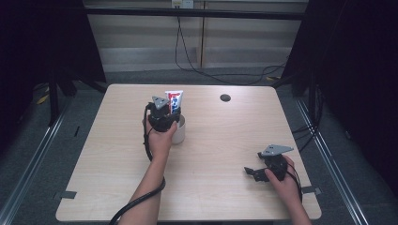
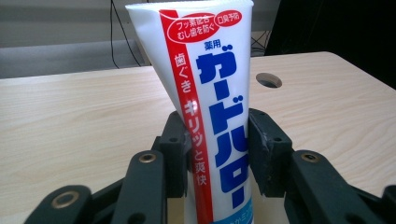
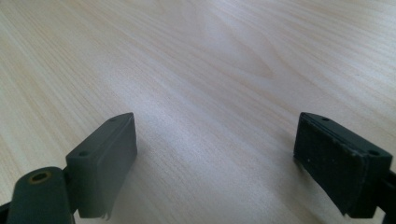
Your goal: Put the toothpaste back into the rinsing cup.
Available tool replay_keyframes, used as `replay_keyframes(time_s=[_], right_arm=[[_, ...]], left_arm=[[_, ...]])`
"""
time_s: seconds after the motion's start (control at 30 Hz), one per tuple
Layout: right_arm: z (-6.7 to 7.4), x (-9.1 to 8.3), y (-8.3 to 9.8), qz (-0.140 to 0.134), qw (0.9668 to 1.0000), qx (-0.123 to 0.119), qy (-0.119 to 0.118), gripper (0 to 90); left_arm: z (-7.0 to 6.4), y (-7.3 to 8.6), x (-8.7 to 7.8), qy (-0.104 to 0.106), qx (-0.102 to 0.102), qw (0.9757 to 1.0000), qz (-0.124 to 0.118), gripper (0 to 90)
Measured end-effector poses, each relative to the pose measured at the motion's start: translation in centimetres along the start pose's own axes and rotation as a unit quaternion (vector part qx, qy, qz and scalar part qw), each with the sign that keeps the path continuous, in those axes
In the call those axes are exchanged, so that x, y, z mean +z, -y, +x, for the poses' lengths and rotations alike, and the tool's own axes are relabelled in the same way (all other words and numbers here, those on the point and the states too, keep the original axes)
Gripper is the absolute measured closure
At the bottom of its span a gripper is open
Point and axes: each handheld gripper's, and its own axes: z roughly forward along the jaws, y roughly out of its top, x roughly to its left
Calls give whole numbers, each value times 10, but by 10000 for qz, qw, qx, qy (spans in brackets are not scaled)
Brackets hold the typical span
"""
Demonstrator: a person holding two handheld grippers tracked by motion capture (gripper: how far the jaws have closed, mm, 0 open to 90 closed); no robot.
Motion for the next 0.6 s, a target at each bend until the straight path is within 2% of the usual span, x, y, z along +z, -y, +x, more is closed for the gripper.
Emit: replay_keyframes(time_s=[0.37,0.4,0.43,0.47,0.53,0.6], right_arm=[[0,0,0,1,10000,0,-1,128],[0,0,0,1,10000,0,-1,128],[0,0,0,2,10000,1,1,128],[0,0,0,1,10000,-1,-3,127],[0,0,0,2,10000,-1,-2,127],[0,0,0,2,10000,1,-3,127]], left_arm=[[-2,7,0,29,-24,10000,52,595],[-2,7,-1,20,-17,10000,-24,595],[-1,7,-3,89,2,9998,-201,664],[-3,0,-7,123,41,9996,-262,669],[-4,-3,-9,99,71,9997,-227,676],[-5,-7,-9,157,57,9998,-71,681]])
